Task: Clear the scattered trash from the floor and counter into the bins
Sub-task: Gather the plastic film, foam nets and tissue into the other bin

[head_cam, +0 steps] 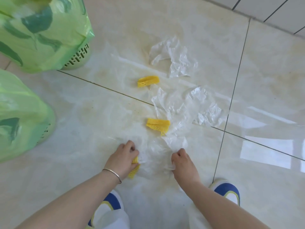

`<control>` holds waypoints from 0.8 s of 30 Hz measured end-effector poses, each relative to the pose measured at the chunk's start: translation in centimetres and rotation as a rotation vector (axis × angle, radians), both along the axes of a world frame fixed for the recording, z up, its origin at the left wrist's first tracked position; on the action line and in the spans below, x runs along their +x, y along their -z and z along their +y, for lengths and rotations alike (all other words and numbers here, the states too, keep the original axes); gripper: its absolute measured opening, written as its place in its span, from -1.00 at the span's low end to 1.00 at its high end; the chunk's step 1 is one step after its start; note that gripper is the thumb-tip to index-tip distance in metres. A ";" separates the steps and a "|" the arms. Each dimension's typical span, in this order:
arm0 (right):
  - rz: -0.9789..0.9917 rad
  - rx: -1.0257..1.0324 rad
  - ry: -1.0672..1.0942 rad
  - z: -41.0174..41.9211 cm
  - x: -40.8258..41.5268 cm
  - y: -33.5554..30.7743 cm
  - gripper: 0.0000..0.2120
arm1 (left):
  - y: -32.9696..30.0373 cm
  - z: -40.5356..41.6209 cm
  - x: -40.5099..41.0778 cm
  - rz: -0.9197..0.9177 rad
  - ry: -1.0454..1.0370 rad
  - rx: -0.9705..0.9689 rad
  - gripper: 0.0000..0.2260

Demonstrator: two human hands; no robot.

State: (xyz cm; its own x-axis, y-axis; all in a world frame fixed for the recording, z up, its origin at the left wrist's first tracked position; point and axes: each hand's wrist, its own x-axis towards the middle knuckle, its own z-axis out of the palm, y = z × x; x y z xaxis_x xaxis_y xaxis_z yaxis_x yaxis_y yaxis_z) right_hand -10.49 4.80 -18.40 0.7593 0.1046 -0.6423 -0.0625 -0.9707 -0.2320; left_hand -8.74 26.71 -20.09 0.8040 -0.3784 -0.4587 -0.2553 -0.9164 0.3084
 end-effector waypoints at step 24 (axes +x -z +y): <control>-0.115 0.080 -0.229 4.1 1.3 1.0 -0.30 | -3.6 -4.9 8.4 0.218 -0.166 -0.055 -0.37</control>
State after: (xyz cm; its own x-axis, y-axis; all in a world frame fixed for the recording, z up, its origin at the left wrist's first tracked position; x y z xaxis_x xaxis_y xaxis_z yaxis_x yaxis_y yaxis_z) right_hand -9.18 8.90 -19.44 0.7776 0.3293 -0.5356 0.1879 -0.9347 -0.3019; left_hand -0.32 21.83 -16.45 0.7418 -0.2783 -0.6102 -0.0249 -0.9206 0.3897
